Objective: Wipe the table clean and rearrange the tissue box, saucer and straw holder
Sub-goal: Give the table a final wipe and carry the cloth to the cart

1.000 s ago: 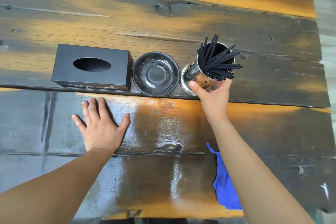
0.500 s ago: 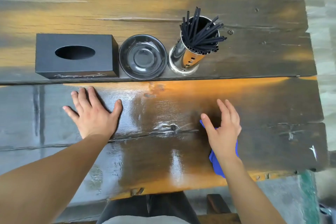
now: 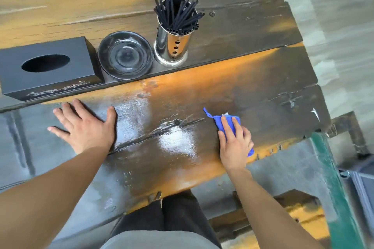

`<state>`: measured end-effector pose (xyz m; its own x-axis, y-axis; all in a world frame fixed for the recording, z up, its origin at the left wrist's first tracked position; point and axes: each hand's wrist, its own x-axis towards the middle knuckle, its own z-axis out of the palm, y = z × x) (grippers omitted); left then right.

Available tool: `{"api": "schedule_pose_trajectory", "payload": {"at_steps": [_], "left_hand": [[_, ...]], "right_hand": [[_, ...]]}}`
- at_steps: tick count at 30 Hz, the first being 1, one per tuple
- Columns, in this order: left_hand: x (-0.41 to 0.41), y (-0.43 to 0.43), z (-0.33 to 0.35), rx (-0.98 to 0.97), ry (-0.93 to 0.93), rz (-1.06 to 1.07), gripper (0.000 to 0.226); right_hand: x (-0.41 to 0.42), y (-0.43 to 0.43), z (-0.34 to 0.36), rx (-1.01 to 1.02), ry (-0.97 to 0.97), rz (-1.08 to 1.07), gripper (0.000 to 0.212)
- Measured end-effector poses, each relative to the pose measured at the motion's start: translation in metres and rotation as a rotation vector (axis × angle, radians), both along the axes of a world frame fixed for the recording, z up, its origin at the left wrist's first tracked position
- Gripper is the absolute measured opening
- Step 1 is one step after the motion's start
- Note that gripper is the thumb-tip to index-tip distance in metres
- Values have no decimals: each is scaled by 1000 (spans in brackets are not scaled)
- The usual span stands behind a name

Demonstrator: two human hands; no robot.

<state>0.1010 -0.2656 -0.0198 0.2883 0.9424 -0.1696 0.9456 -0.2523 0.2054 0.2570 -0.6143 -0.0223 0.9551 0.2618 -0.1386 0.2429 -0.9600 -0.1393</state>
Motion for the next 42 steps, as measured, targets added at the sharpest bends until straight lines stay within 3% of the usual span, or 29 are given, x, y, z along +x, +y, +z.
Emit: {"api": "schedule_pose_trajectory", "payload": {"at_steps": [5,9,13,17,23,31,36,42], "left_hand": [[-6,1,4,-62,-31,-26,99],[-17,10,13,-158,-19,-99,101],[-32,7,31,-186,-33,-197,83],[-39,-46,54,-265,-91,-485,53],[-20,-157,80,-407,-94,-995,30],[55,-312,79,-609,298,-1497,36],[107,-415,70,-609,602,-1587,39],[157,-501,77,-519,671,-1565,41]], "right_hand": [[-13,-8,6,111,41,-30,49],[-36,-18,24,331,270,-177,42],[-75,-42,49,583,429,-332,44],[-125,-81,80,725,486,-591,35],[-200,-155,79,758,480,-940,33],[-279,-262,53,766,517,-1327,26],[-294,-332,35,719,604,-1439,19],[-247,-414,46,793,617,-1497,19]]}}
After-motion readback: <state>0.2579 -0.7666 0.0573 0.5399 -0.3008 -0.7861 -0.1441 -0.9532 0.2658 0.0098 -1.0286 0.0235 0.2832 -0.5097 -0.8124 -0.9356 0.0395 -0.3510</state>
